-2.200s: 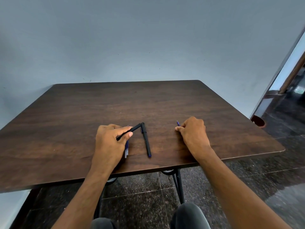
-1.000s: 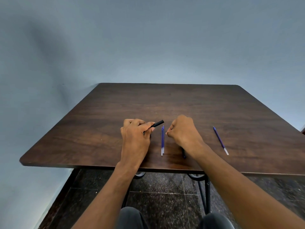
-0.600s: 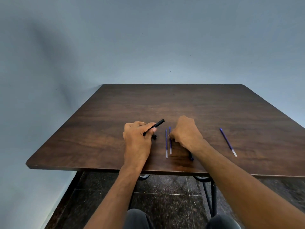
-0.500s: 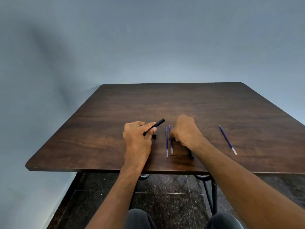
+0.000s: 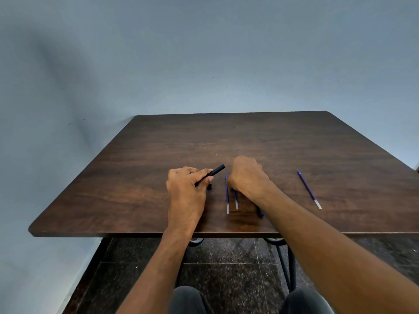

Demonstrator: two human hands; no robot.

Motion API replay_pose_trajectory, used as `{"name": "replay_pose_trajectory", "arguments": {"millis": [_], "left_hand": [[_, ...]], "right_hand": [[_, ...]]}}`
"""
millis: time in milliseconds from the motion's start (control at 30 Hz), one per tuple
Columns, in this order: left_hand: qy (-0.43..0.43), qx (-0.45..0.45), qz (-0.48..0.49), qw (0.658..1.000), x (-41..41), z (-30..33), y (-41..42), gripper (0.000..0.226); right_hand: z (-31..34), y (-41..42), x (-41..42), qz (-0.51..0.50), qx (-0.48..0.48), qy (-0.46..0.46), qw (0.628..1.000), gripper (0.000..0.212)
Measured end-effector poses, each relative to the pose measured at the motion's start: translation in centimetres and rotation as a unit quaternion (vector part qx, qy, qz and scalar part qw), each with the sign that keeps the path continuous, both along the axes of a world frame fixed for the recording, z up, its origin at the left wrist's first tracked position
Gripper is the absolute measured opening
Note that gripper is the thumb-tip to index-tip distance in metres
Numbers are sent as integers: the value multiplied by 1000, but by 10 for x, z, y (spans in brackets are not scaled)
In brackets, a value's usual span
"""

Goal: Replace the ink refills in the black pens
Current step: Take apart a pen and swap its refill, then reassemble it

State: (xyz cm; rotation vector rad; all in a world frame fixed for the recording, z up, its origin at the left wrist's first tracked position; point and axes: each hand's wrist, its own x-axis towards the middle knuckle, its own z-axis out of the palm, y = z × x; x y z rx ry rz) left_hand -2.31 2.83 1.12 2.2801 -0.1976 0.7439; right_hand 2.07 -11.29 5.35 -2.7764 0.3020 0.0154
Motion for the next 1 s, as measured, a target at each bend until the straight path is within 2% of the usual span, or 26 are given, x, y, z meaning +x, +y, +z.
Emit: {"name": "replay_pose_trajectory", "arguments": {"millis": [367, 500, 567, 667, 800, 900, 1000], "left_hand": [[3, -14, 6, 1000, -2, 2, -1, 23], [6, 4, 12, 1000, -2, 1, -1, 22], [-2, 1, 9, 1000, 0, 0, -2, 20], [-12, -37, 11, 999, -2, 0, -4, 15], [-12, -12, 24, 1000, -4, -3, -5, 20], [-16, 2, 21, 1000, -4, -4, -6, 21], [-15, 6, 20, 1000, -5, -3, -6, 21]], "right_hand": [[13, 8, 0, -17, 31, 75, 997, 36], [14, -4, -4, -21, 114, 75, 990, 33], [14, -14, -9, -19, 196, 24, 980, 28], [8, -21, -17, -30, 367, -45, 929, 24], [6, -27, -15, -41, 574, -85, 814, 24], [5, -30, -14, -60, 638, -153, 752, 22], [3, -33, -13, -74, 645, -207, 732, 22]]}}
